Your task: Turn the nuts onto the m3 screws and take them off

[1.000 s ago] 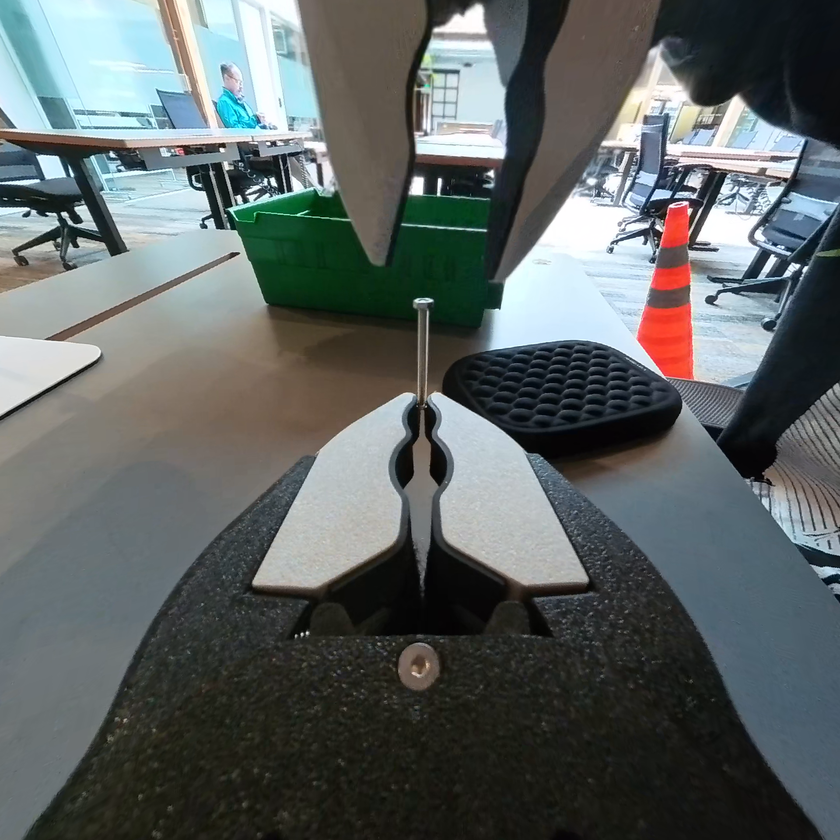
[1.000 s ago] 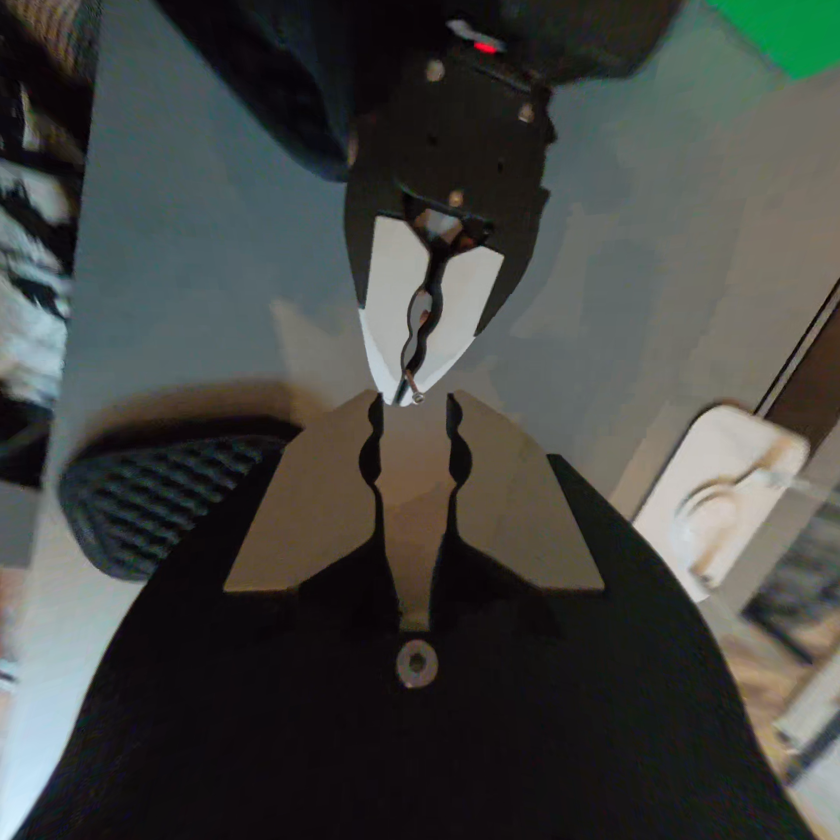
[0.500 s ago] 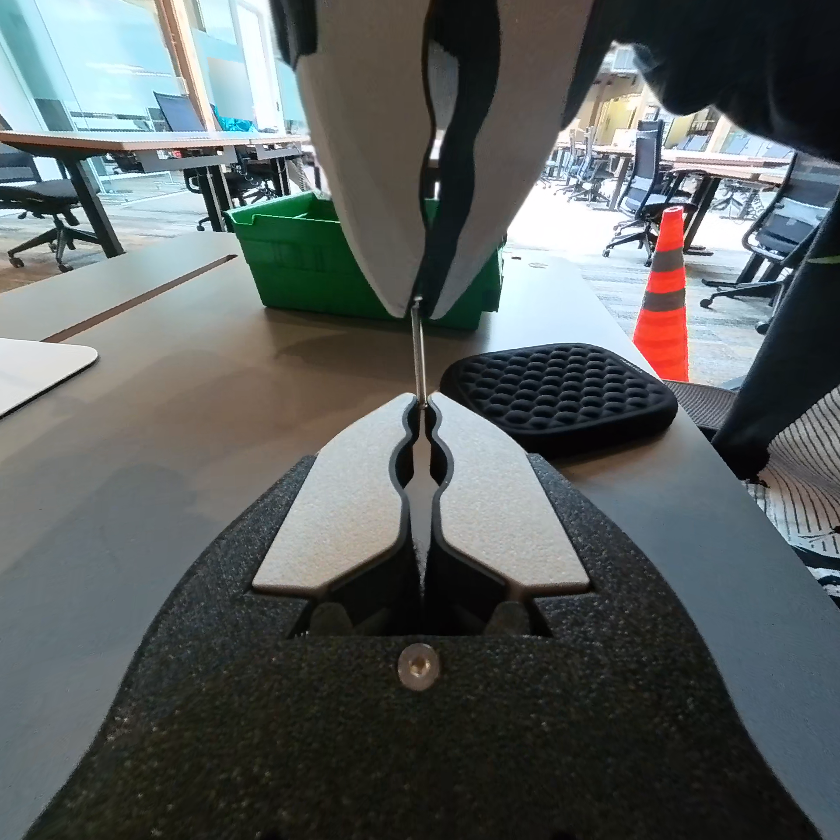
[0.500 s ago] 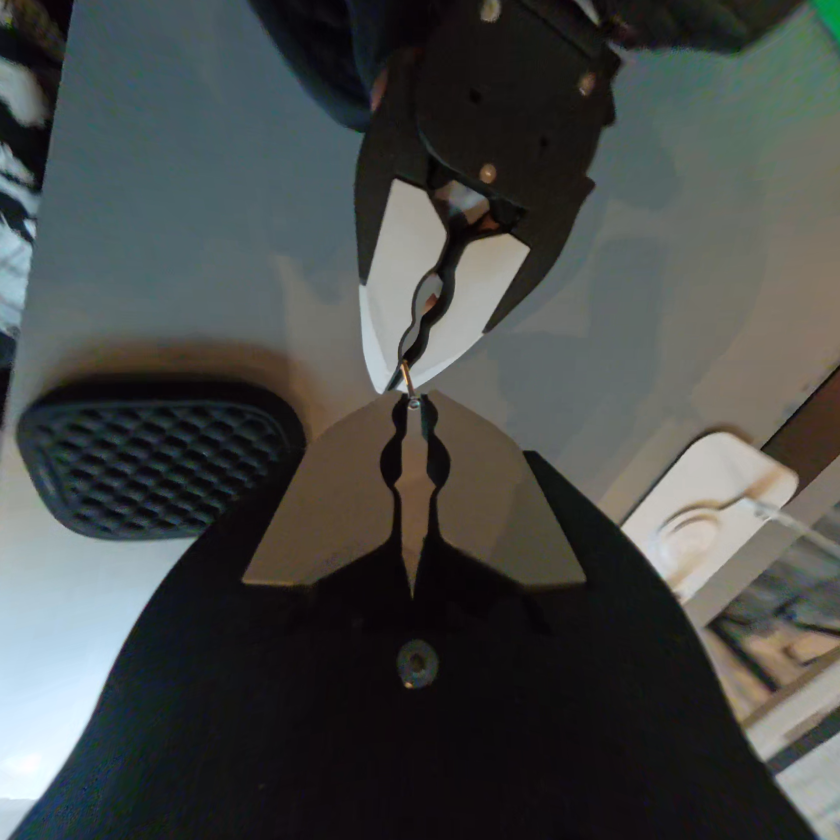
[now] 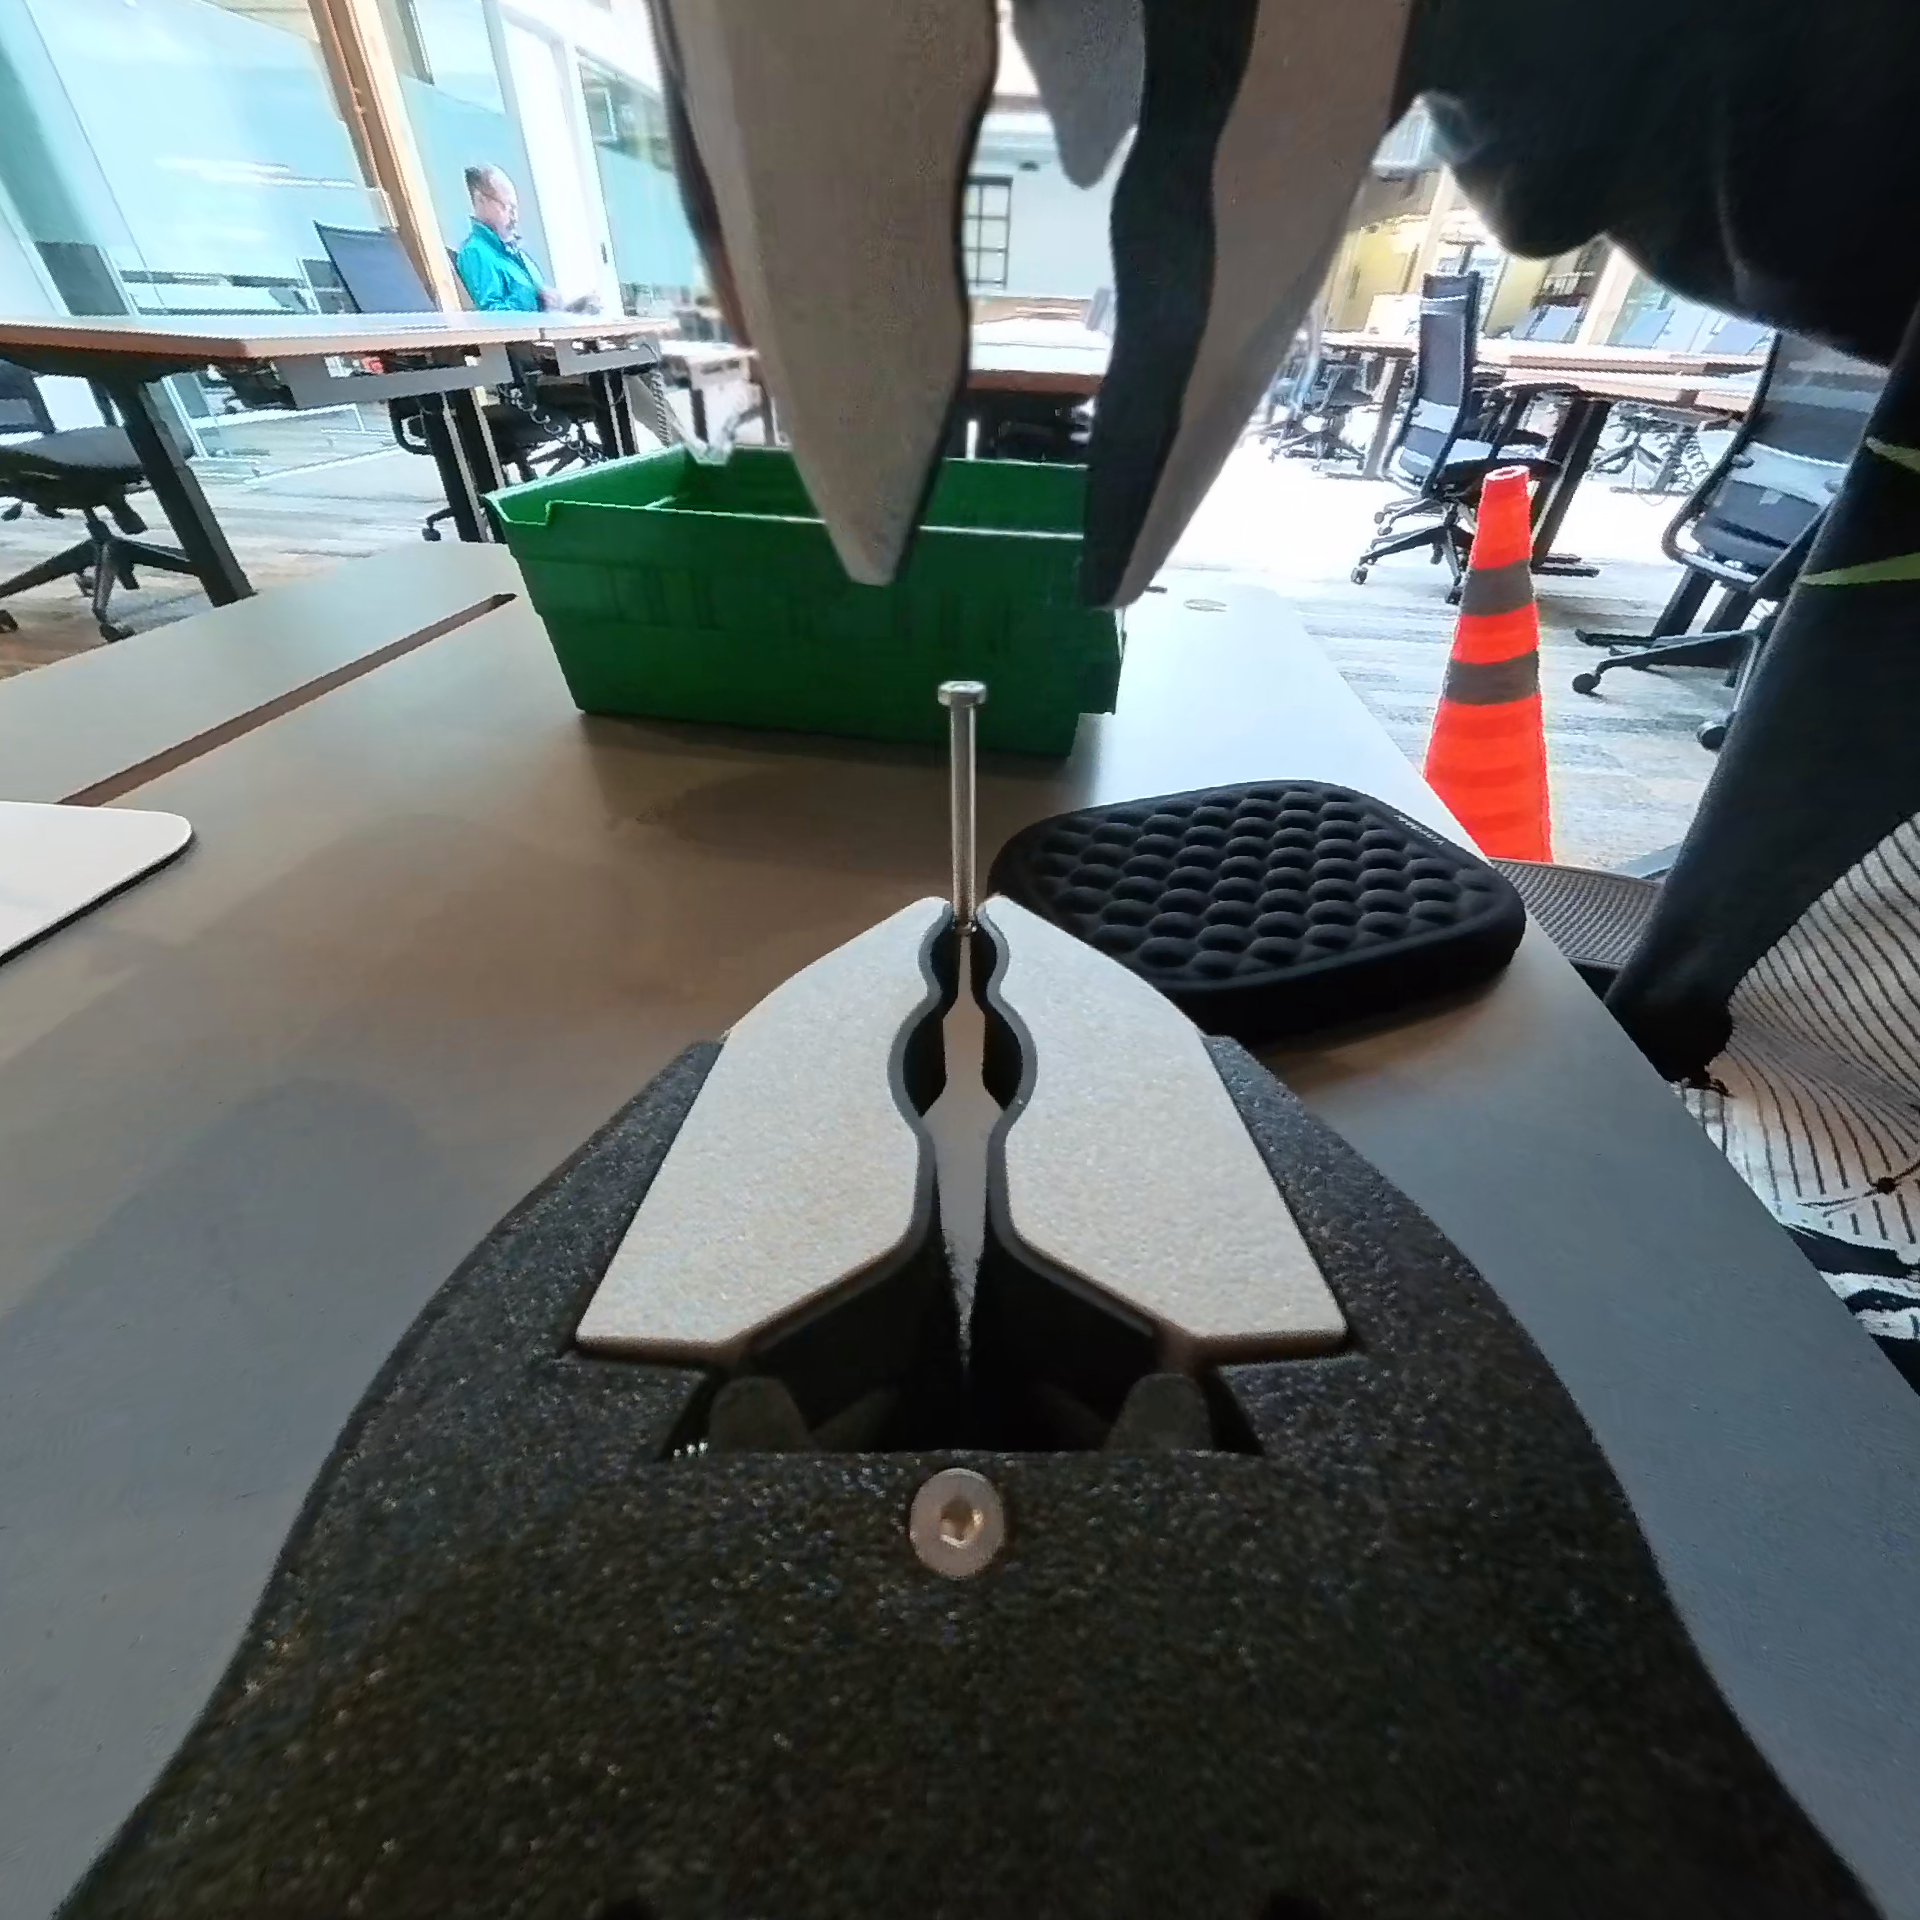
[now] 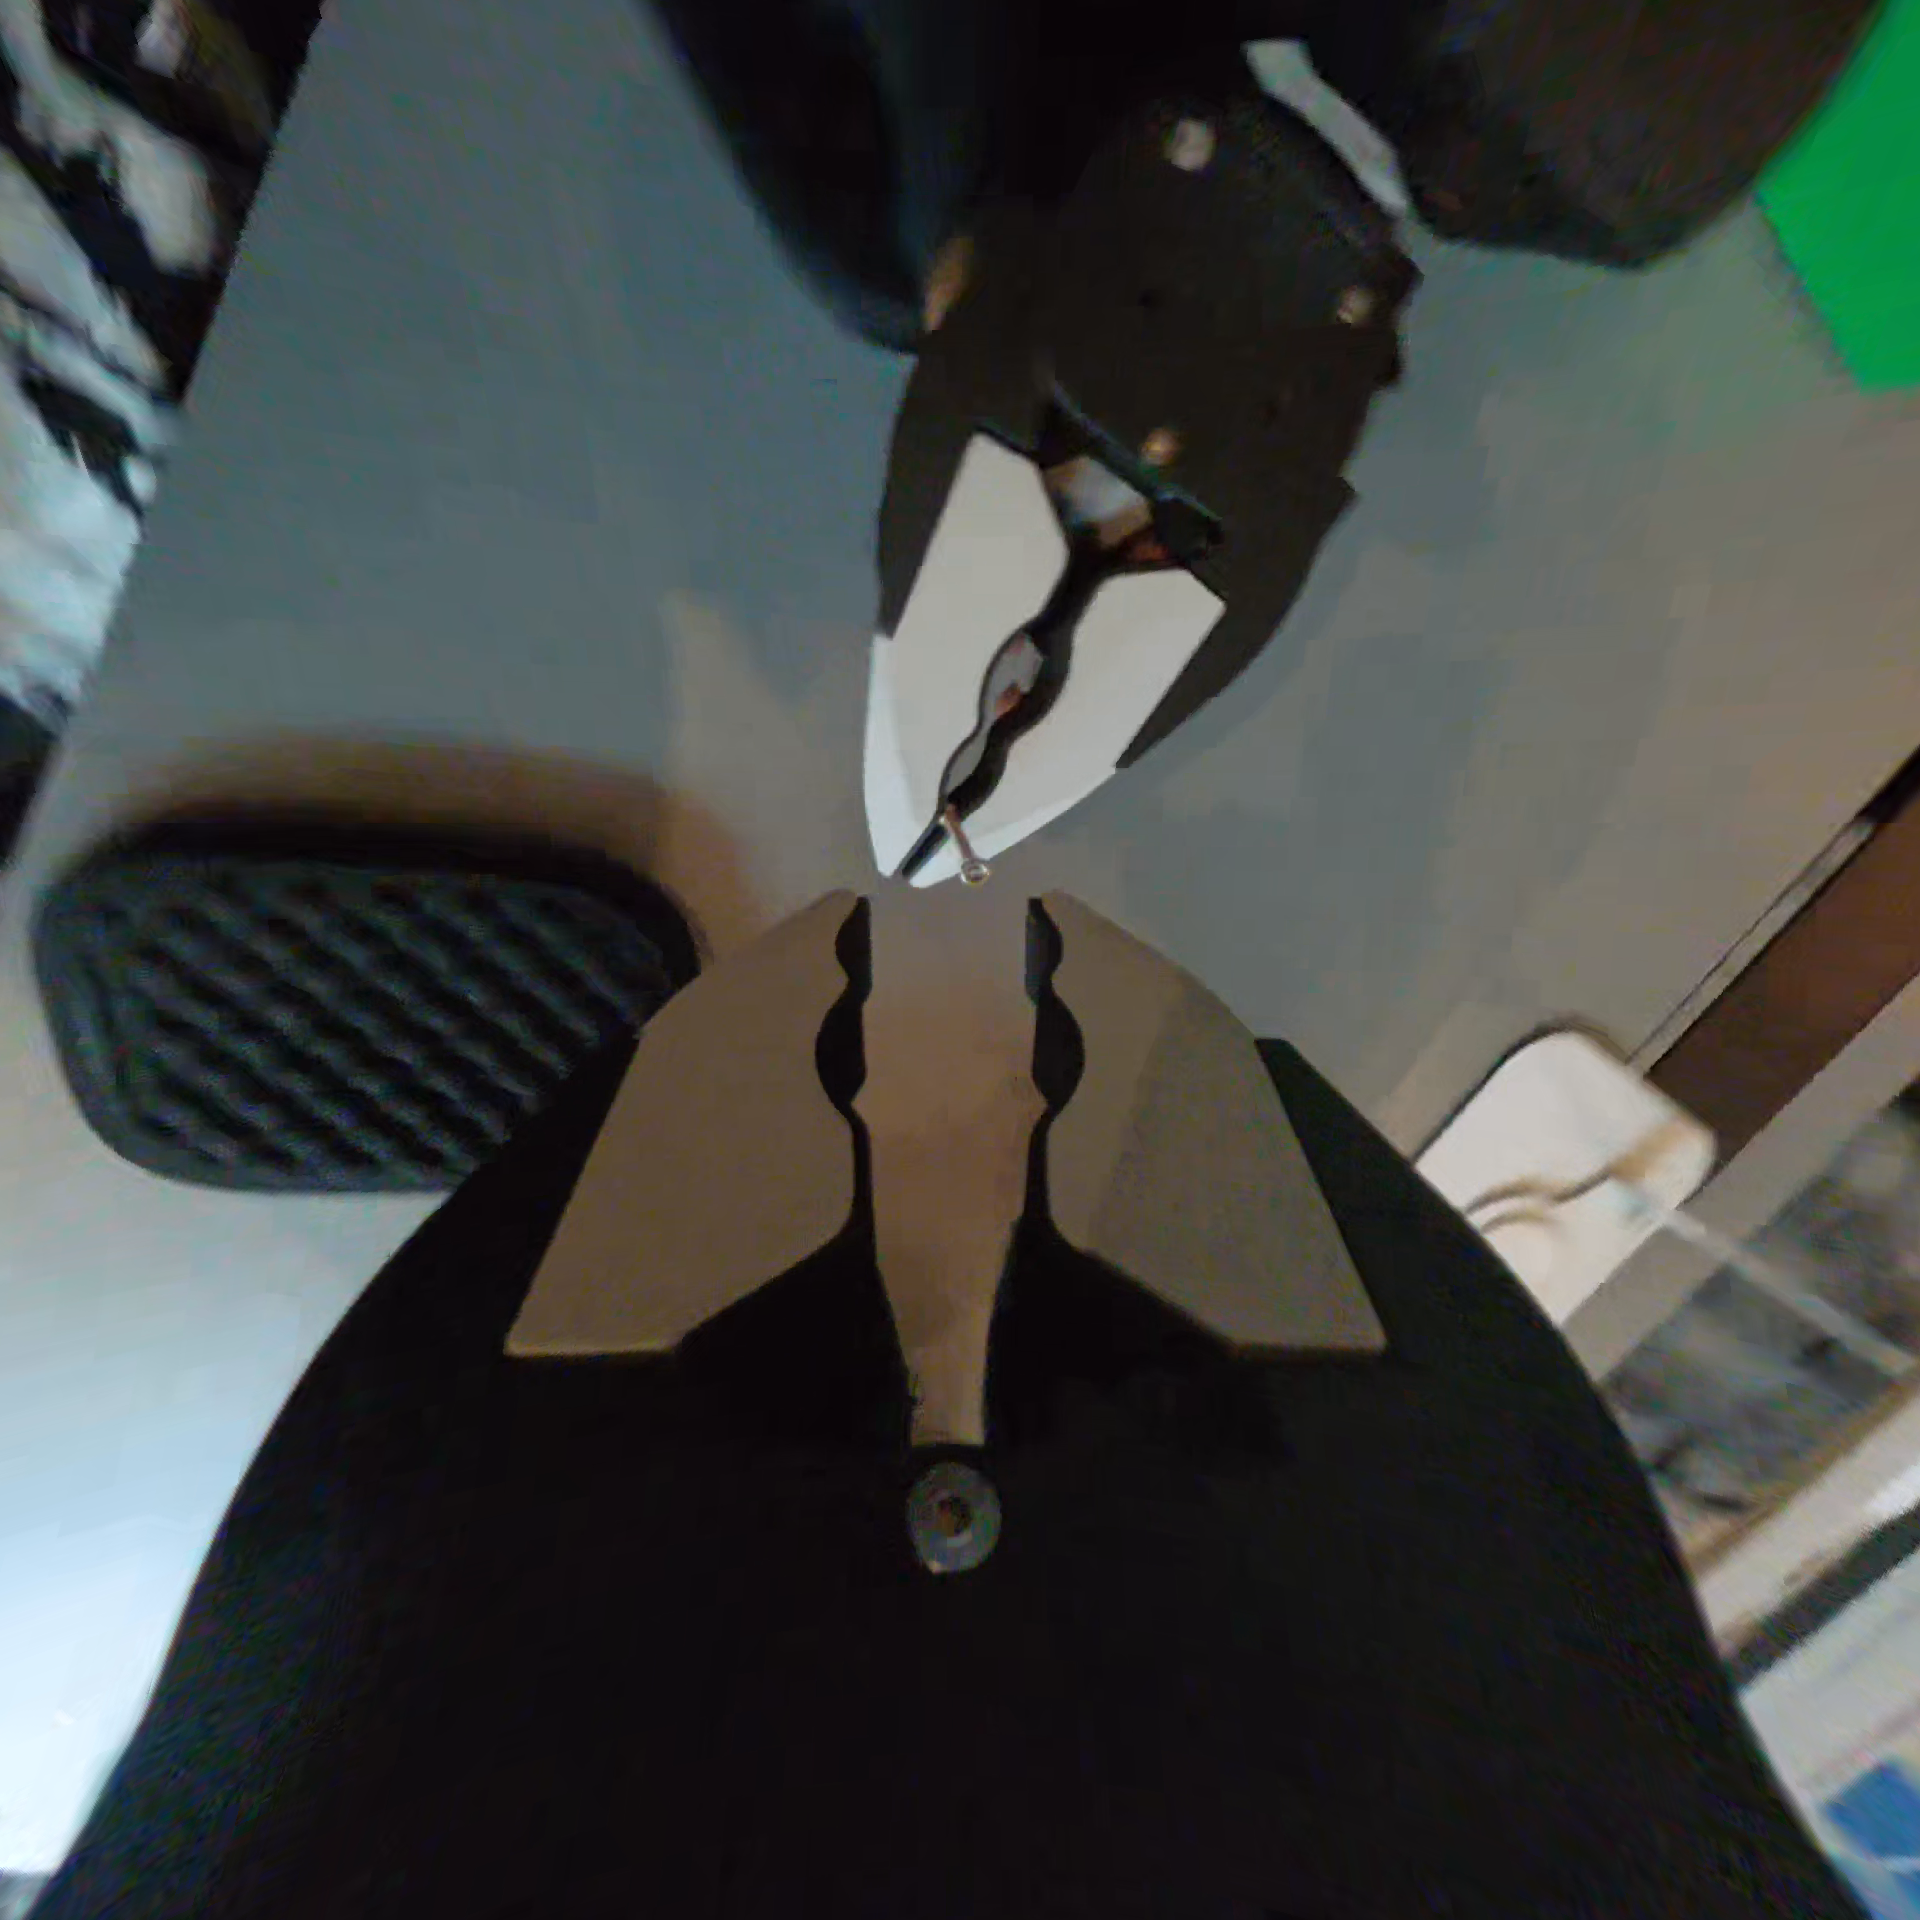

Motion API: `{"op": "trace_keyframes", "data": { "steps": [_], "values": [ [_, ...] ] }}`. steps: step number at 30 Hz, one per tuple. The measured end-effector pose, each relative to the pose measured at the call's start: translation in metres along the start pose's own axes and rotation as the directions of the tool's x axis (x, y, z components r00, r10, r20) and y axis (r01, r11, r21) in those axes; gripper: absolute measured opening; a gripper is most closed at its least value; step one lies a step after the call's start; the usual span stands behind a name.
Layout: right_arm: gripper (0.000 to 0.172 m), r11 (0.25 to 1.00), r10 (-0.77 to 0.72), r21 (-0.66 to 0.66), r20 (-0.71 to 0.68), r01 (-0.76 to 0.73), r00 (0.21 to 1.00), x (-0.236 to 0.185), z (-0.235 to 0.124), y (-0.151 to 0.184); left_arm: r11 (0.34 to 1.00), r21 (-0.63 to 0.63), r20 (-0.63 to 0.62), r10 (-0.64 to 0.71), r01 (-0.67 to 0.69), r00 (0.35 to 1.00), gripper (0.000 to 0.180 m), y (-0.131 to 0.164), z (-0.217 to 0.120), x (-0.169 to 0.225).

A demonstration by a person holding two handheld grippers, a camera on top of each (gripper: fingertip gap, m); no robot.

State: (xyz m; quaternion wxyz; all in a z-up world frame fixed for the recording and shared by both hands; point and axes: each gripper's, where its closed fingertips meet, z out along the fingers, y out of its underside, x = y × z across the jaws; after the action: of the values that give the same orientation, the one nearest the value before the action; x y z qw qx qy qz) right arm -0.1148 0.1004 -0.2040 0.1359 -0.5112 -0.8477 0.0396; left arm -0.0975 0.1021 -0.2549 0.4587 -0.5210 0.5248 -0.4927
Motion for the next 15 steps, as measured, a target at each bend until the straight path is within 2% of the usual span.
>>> {"op": "trace_keyframes", "data": {
  "steps": [2,7,10,12,15],
  "values": [
    [0.023,0.995,-0.103,0.009,0.018,0.103,0.995,0.0,0.003,-0.001,1.0,0.001,-0.005,0.0,0.0,1.0,0.001,0.0,0.0,0.001],
    [0.017,0.984,-0.179,0.037,0.066,0.176,0.982,0.001,0.011,-0.002,1.0,0.002,-0.008,0.002,-0.002,1.0,0.001,0.0,0.0,0.001],
    [0.005,0.983,-0.182,0.021,0.054,0.181,0.982,0.005,0.015,0.0,1.0,0.003,-0.01,0.001,-0.001,1.0,0.001,0.0,0.0,0.001],
    [0.004,0.989,-0.145,0.019,0.048,0.144,0.988,0.006,0.015,0.0,1.0,0.004,-0.006,0.0,0.0,1.0,0.001,0.0,0.0,0.001],
    [0.004,0.999,0.052,-0.008,0.03,-0.052,0.998,0.009,0.015,0.001,1.0,0.009,0.014,-0.002,0.002,1.0,0.001,-0.001,-0.001,-0.002]
  ]
}}
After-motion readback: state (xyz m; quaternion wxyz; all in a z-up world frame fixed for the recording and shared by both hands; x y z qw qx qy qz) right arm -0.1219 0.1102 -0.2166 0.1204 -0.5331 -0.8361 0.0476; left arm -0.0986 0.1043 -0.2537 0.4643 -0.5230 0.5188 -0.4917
